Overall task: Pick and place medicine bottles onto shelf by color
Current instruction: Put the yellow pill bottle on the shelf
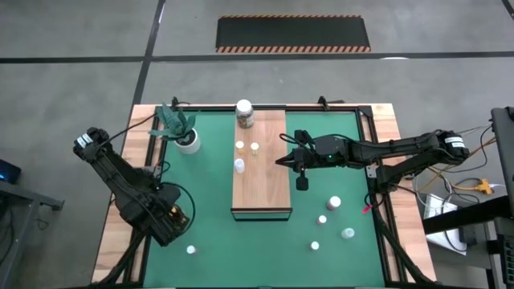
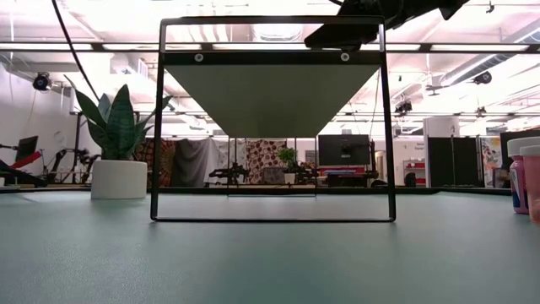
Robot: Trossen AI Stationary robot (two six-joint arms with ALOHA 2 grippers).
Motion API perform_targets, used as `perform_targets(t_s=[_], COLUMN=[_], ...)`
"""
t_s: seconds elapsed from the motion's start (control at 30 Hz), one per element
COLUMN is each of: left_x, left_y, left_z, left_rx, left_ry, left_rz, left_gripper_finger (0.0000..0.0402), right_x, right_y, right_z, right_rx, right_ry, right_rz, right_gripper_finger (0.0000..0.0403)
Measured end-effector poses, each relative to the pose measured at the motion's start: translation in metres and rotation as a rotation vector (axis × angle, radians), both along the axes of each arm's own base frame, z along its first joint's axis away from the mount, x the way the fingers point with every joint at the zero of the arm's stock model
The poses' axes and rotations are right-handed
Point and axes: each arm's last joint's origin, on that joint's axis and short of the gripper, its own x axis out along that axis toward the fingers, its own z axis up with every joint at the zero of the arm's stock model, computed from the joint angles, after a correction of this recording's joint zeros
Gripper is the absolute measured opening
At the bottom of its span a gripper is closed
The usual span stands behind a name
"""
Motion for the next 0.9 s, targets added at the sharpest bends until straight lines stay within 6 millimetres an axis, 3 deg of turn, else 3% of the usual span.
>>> perform_targets(t_s=[0.23, 0.6, 0.9], left_x=[0.002, 0.004, 0.008], left_y=[-0.002, -0.01, -0.014], left_z=[0.006, -0.026, -0.018], left_rx=[-0.03, 0.019, -0.005], left_ry=[-0.027, 0.021, 0.0], left_rz=[-0.049, -0.05, -0.05], left_gripper_finger=[0.0292, 0.0292, 0.0293], right_x=[0.0, -0.001, -0.002], right_y=[0.0, 0.0, 0.0], right_z=[0.0, -0.005, -0.009], right_rx=[0.0, 0.0, 0.016], right_ry=[0.001, 0.021, 0.031], right_rz=[0.0, 0.001, -0.004], right_gripper_finger=[0.0009, 0.0009, 0.0009])
